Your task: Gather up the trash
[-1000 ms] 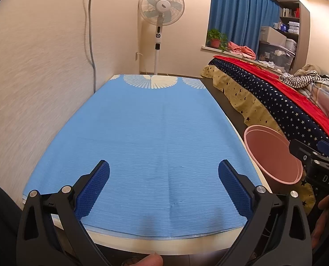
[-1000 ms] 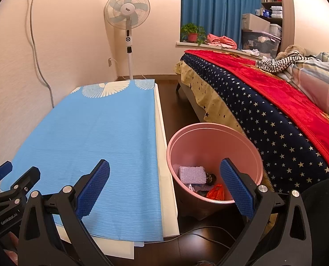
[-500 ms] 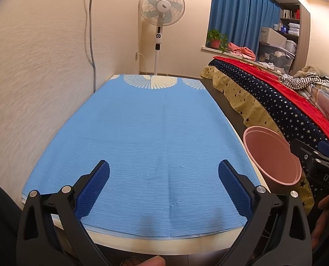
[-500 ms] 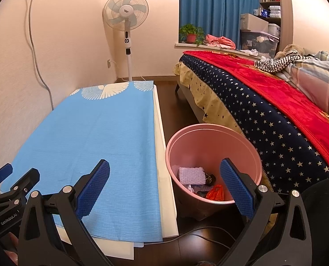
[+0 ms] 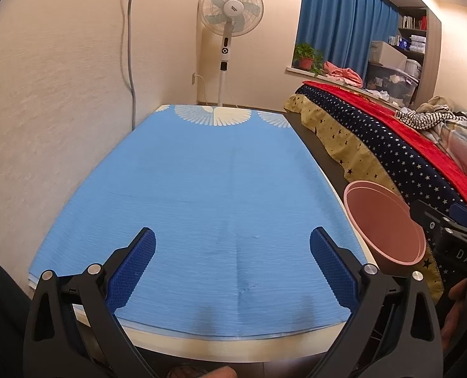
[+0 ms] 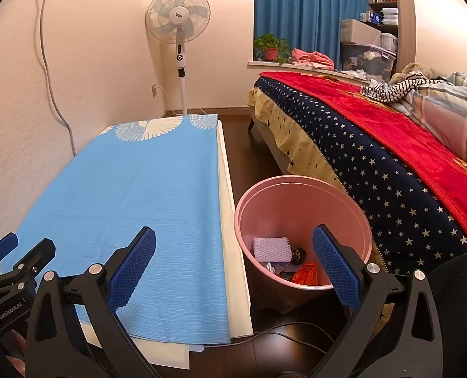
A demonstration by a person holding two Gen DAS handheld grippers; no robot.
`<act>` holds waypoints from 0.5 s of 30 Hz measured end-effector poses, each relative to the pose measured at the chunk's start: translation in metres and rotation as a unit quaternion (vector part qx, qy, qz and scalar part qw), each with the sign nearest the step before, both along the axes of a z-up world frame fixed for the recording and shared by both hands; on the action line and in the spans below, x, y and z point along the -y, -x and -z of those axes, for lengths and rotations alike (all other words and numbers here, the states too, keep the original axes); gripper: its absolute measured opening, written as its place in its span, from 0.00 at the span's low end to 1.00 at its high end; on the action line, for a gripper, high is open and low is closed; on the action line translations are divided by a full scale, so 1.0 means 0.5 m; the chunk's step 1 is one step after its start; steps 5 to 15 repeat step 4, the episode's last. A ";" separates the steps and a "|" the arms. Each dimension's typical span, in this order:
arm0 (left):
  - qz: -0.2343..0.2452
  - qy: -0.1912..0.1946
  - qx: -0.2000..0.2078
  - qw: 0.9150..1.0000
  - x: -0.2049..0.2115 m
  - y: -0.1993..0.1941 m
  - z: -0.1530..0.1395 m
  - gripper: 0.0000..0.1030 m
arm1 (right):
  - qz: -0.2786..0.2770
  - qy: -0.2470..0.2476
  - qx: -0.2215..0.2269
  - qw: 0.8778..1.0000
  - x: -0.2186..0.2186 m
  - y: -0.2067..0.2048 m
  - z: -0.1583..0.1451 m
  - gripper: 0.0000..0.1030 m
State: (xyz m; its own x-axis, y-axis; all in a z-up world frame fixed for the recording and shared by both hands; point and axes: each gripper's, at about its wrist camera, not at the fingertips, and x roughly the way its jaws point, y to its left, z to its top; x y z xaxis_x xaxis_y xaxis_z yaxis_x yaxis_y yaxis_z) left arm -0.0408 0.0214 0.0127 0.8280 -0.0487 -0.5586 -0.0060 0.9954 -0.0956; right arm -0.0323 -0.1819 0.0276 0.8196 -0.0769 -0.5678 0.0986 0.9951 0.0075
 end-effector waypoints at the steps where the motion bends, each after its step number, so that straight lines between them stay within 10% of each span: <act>1: 0.000 0.000 0.000 1.000 -0.001 0.000 0.000 0.92 | 0.000 0.000 -0.001 1.000 0.000 0.000 0.000 0.95; 15: -0.001 -0.001 0.001 1.000 0.000 -0.001 -0.001 0.92 | -0.001 0.000 -0.003 1.000 0.000 -0.001 0.001 0.95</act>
